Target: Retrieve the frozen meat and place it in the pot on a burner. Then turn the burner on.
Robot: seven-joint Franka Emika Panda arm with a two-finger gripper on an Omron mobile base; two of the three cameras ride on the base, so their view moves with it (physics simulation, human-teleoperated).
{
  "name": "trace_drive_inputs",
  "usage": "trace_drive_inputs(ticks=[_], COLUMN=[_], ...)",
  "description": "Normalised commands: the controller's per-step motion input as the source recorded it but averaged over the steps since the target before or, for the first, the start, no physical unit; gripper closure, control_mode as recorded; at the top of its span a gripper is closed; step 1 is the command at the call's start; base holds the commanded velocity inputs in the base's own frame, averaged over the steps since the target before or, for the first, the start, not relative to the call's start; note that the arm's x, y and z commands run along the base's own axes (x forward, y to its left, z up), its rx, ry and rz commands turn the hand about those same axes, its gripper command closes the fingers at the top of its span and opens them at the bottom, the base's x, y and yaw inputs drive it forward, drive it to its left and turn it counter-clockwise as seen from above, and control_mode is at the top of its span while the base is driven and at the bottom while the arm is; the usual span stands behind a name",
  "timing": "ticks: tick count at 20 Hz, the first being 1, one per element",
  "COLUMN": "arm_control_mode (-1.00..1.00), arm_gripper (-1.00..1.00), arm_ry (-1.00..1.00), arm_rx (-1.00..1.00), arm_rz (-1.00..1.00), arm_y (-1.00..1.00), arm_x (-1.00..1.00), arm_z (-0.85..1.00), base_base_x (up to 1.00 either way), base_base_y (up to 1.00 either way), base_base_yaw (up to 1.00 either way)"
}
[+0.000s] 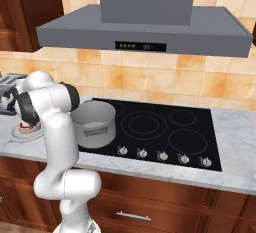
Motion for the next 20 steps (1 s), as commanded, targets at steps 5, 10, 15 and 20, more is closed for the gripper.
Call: trace_drive_inputs(ticks=[5,10,15,20], arm_control_mode=[-1.0,-1.0,-1.0,-1.0], arm_gripper=[-1.0,-1.0,-1.0,1.0], arm_ry=[-0.01,-0.02,0.0,-0.01], arm_rx=[0.0,0.0,0.0,0.0], arm_rz=[0.05,0.05,0.04,0.04], arm_y=[0.05,0.03,0.01,0.04], arm_x=[0.0,0.01,0.03,0.0], arm_z=[-0.13,-0.14,-0.2,-0.24], base_base_x=[0.0,0.0,0.0,0.0], base_base_y=[0.0,0.0,0.0,0.0], base_base_yaw=[0.0,0.0,0.0,0.0])
